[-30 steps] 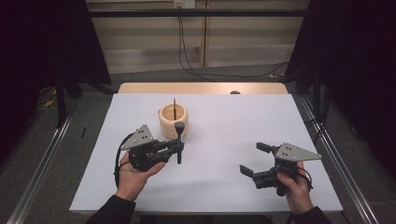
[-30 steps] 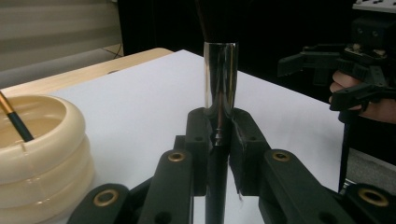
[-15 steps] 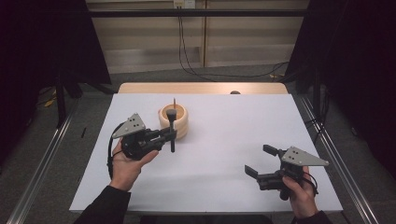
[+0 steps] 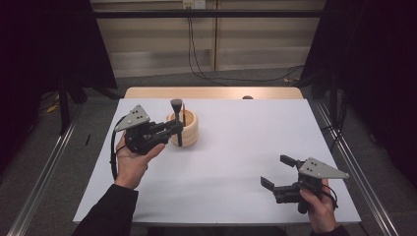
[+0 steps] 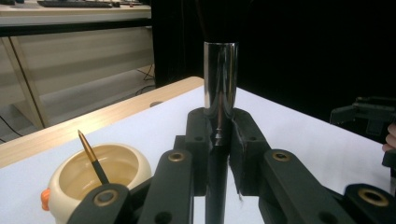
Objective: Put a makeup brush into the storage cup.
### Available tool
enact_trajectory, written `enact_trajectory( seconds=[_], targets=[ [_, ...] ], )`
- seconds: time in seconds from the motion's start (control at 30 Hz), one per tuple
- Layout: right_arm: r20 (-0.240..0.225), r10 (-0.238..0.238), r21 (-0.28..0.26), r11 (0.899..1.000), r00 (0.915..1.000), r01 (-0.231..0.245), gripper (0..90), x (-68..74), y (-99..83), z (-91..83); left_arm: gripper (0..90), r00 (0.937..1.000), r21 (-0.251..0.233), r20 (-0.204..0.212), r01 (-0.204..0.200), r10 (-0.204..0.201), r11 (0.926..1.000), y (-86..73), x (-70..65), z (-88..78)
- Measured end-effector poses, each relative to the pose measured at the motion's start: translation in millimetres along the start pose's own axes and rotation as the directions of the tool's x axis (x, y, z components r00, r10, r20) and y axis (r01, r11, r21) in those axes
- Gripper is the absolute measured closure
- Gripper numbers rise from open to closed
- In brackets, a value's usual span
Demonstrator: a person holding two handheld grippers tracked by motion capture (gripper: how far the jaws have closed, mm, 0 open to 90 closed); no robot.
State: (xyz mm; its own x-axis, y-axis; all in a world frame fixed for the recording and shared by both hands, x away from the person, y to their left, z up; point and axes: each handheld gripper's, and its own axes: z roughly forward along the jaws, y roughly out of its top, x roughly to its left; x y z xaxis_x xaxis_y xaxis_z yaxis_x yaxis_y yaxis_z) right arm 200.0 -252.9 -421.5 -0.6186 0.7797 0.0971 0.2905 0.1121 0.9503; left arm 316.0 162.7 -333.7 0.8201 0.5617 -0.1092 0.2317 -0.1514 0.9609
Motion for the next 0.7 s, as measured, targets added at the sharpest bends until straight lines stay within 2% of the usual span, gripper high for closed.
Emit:
enact_trajectory(
  seconds=[0.1,0.13,0.3,0.33,0.4,0.53,0.57,0.63,0.67,0.7],
  targets=[
    [0.004,-0.004,0.0,1.0,1.0,0.004,0.1,-1.3,-1.8,-0.3,79.3,0.9997,-0.001,-0.01,-0.021,0.021,0.9998,5.9,0.9,0.6],
    [0.01,-0.005,0.0,1.0,0.9999,0.005,0.1,-1.5,-2.1,-0.3,79.3,0.9999,-0.012,-0.01,-0.012,0.011,0.9999,8.6,2.5,1.6],
    [0.011,0.004,-0.007,1.0,0.9999,-0.004,0.1,-1.7,-2.8,-0.3,79.2,0.9989,-0.013,-0.044,-0.015,0.014,0.9998,19.6,9.3,5.7],
    [0.009,0.003,-0.005,1.0,1.0,-0.003,0.1,-1.9,-2.9,-0.3,79.3,0.9993,-0.022,-0.034,-0.013,0.012,0.9997,21.7,10.6,7.0],
    [-0.002,0.016,-0.006,1.0,0.9999,-0.016,0.1,-2.3,-3.4,0.1,79.2,0.9989,-0.023,-0.045,-0.017,0.016,0.9996,24.2,11.6,8.9],
    [0.003,0.012,-0.003,1.0,0.9999,-0.012,0.3,-3.5,-3.8,-0.5,79.2,0.9989,-0.016,-0.044,-0.016,0.015,0.9997,25.6,15.3,13.1],
    [0.004,0.009,-0.003,1.0,1.0,-0.009,0.2,-3.8,-3.9,-0.6,79.2,0.9982,-0.016,-0.058,-0.019,0.018,0.9997,25.2,15.7,14.4],
    [0.005,0.004,-0.004,1.0,1.0,-0.004,0.3,-3.8,-4.0,-0.7,79.2,0.9987,-0.016,-0.05,-0.015,0.015,0.9997,24.3,18.4,16.6],
    [0.004,0.008,-0.004,1.0,1.0,-0.008,0.2,-3.8,-4.1,-0.5,79.2,0.997,-0.002,-0.075,-0.019,0.019,0.9998,24.5,18.7,16.8],
    [0.008,0.008,-0.005,1.0,0.9999,-0.008,0.2,-3.3,-4.2,-0.3,79.3,0.998,-0.015,-0.06,-0.017,0.016,0.9997,24.0,21.3,18.0]
  ],
)
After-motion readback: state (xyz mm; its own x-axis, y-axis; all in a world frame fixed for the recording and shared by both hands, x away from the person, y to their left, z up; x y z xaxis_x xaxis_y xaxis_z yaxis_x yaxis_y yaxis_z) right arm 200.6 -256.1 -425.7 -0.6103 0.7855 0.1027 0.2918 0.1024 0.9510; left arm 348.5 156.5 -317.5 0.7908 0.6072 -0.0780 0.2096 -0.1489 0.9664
